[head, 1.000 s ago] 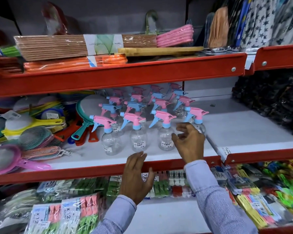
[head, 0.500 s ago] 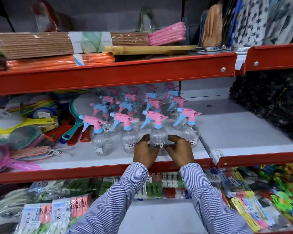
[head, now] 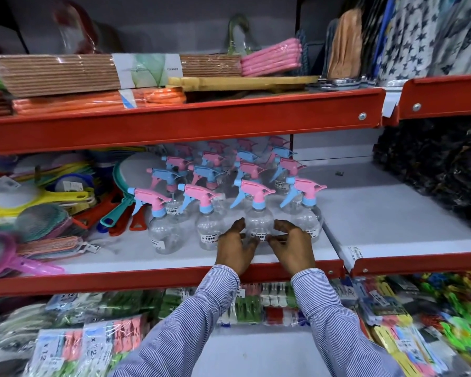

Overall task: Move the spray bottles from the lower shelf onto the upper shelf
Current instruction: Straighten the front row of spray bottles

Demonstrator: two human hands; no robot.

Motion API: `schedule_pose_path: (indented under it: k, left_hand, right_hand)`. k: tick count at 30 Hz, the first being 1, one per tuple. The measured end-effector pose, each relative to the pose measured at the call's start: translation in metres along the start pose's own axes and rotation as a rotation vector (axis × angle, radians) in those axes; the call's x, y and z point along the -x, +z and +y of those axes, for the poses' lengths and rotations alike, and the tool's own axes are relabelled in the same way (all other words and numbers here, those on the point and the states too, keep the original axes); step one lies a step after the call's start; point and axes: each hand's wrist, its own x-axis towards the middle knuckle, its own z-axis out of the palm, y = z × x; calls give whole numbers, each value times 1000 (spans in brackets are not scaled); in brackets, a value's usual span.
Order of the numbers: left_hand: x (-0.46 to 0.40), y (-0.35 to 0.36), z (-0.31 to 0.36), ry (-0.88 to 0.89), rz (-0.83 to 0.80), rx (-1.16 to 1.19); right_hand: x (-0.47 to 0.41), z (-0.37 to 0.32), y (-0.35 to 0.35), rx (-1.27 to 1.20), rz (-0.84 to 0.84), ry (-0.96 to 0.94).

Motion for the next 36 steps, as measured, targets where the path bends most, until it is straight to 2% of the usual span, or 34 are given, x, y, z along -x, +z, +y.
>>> schedule_pose_path:
  k: [4,7,9,11,13,16,22,30,32,34,36]
  left_hand:
    - [6,-8,1,-13,-1,21]
    - [22,-31,-4,64,139,39]
    - [31,-51,-12,106,291,29]
    - [32,-71,-23,87,374,10]
    - [28,-87,-35,32,359,-41]
    - [19,-94,-47,-55,254,-93]
    - [7,-92,-58,-63,81,-59]
    - [8,-93,-57,9,105,-31]
    - [11,-95,-59,-2,113,4]
    - [20,-106,-59,2,186,32]
    - [29,-123,-62,65,337,36]
  right_hand:
    - [6,-3,0,10,124,34]
    - [20,-20,2,-48,265,-5]
    - [30,-36,12,-84,254,-65]
    - [36,-49,30,-90,181,-97]
    - [35,-57,51,-69,97,-86]
    - [28,-60,77,-17,-7,-62]
    - [16,-61,94,-8,-60,6]
    - [16,-57,96,-28,-27,5]
    - [19,-59,94,-41,46,30]
    - [27,-67,93,-77,185,-3]
    - [38,-80,98,-116,264,-88]
